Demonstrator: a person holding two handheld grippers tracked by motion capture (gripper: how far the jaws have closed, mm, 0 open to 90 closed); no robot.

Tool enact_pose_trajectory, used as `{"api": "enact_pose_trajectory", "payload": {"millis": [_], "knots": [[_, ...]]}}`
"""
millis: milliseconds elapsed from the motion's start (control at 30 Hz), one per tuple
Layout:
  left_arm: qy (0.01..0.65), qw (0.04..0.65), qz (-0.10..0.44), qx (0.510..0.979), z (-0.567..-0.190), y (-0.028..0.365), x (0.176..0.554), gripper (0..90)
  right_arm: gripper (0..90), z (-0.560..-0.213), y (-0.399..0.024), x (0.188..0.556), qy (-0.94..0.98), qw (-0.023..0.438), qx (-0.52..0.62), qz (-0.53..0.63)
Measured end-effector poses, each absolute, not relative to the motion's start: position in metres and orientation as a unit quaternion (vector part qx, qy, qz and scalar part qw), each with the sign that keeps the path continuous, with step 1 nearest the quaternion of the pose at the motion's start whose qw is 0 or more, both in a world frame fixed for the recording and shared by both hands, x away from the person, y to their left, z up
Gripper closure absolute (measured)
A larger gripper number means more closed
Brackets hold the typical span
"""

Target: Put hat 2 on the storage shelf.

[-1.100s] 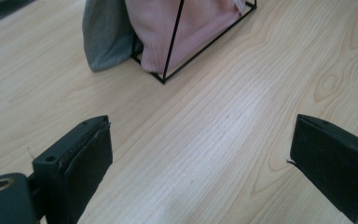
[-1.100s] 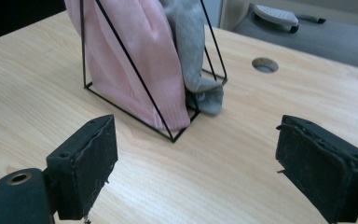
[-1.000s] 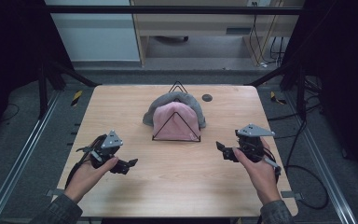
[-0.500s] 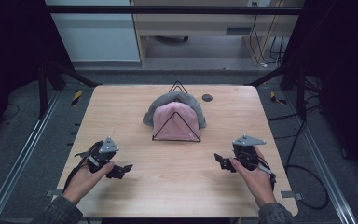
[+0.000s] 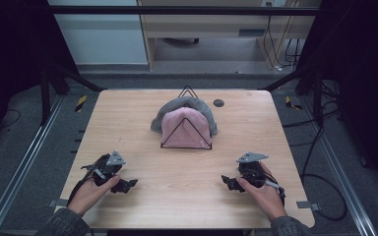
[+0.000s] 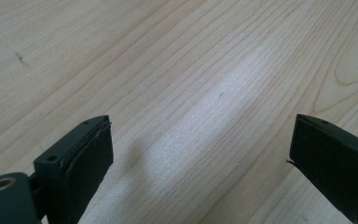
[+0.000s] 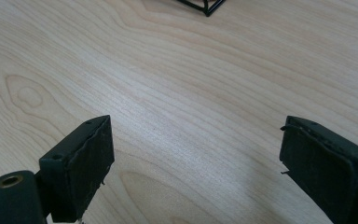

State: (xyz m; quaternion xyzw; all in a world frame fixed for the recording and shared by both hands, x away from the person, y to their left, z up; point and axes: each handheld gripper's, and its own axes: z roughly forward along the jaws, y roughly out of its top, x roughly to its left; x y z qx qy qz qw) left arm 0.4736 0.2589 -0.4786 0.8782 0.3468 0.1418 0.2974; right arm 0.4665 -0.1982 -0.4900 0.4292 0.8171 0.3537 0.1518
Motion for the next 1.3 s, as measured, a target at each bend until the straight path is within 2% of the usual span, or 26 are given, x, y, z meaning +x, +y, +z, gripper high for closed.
{"api": "enact_pose_trajectory", "payload": {"millis": [500,800,967,1300], "knots": [[0.376,0.296,0.138,0.867,-0.498,0.268,0.481,4.0,10.7,-0.502,-0.198,0.473,0.807,0.149,0.454,0.347],[0.362,0.322,0.146,0.863,-0.503,0.279,0.485,0.0,3.4,-0.507,-0.189,0.471,0.811,0.156,0.446,0.345],[0.357,0.33,0.148,0.861,-0.505,0.283,0.486,0.0,0.8,-0.512,-0.186,0.466,0.815,0.184,0.43,0.343],[0.358,0.33,0.149,0.861,-0.505,0.283,0.486,0.0,0.7,-0.513,-0.185,0.465,0.812,0.184,0.432,0.346]]}}
